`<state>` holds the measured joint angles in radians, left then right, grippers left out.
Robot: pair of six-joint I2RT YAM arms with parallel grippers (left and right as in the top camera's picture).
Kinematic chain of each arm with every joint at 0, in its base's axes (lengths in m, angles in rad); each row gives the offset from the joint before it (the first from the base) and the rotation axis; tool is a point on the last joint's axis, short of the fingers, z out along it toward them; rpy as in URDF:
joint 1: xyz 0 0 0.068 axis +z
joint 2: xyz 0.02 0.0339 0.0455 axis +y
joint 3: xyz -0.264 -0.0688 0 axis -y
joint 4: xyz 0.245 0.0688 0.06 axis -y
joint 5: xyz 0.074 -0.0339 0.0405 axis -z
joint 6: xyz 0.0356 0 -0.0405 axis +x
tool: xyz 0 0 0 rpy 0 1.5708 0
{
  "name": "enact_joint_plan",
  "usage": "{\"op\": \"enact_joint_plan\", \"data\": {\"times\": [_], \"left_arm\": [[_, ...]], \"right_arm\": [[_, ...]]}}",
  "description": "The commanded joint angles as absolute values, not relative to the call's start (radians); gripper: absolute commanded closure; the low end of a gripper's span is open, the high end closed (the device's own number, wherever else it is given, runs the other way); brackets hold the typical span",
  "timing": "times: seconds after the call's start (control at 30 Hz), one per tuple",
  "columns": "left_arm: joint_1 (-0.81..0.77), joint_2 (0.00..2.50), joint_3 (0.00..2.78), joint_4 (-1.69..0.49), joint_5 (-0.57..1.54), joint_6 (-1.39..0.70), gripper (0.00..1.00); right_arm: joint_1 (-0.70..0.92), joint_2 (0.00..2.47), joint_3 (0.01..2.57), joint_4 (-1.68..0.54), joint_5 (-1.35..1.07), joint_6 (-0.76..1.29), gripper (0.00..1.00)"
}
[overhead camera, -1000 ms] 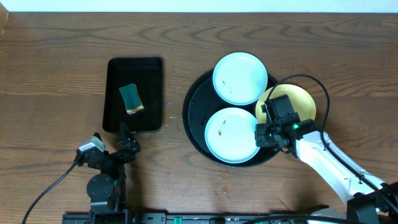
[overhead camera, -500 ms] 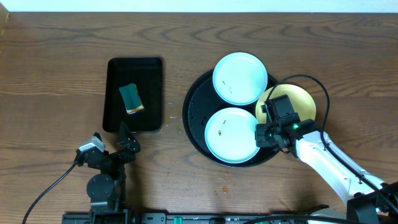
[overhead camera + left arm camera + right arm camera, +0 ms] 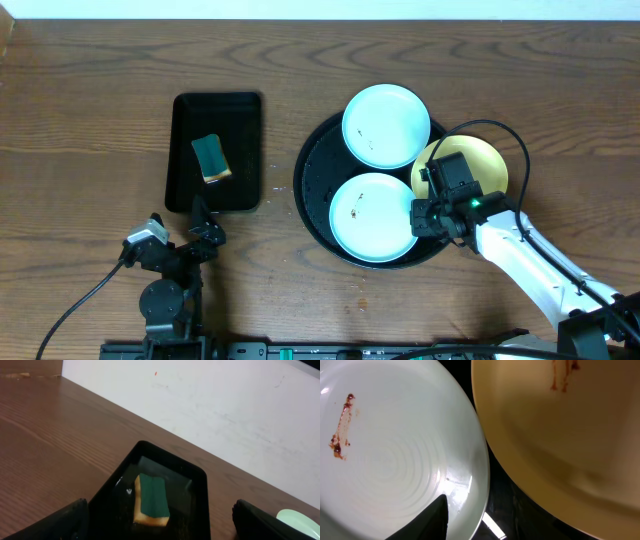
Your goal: Clean dirty plates on tray and stack at the side
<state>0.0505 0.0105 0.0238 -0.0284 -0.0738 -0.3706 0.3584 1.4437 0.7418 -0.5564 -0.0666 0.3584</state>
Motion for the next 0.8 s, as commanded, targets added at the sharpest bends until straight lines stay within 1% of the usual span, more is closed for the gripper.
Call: {"op": "enact_joint_plan", "data": {"times": [0.0, 0.07, 0.2, 0.53, 0.63, 0.7, 0.77], "left_arm": [[0.048, 0.012, 0.004, -0.067, -0.083, -0.379, 0.09], [0.048, 0.012, 0.004, -0.067, -0.083, -0.379, 0.09], [0.048, 0.012, 0.004, -0.067, -0.083, -0.379, 0.09], [0.048, 0.012, 0.004, -0.067, -0.083, -0.379, 0.09], [0.049, 0.013, 0.004, -0.063, -0.113, -0.358, 0.09], [0.049, 0.014, 0.004, -0.043, -0.150, -0.363, 0.09], [0.049, 0.014, 0.017, 0.006, -0.053, -0.363, 0.09]], "right_arm": [[0.347, 1.436, 0.738, -0.556, -0.056, 0.358, 0.58], [0.347, 1.436, 0.738, -0.552, -0.056, 0.357, 0.55], [0.347, 1.436, 0.738, -0.550, -0.056, 0.357, 0.53], [0.347, 1.436, 0.738, -0.550, -0.049, 0.358, 0.51], [0.347, 1.437, 0.738, -0.550, -0.049, 0.358, 0.55], [0.348, 1.438, 0.738, -0.551, -0.053, 0.358, 0.60], [0.349, 1.443, 0.736, -0.554, -0.072, 0.363, 0.66]]}}
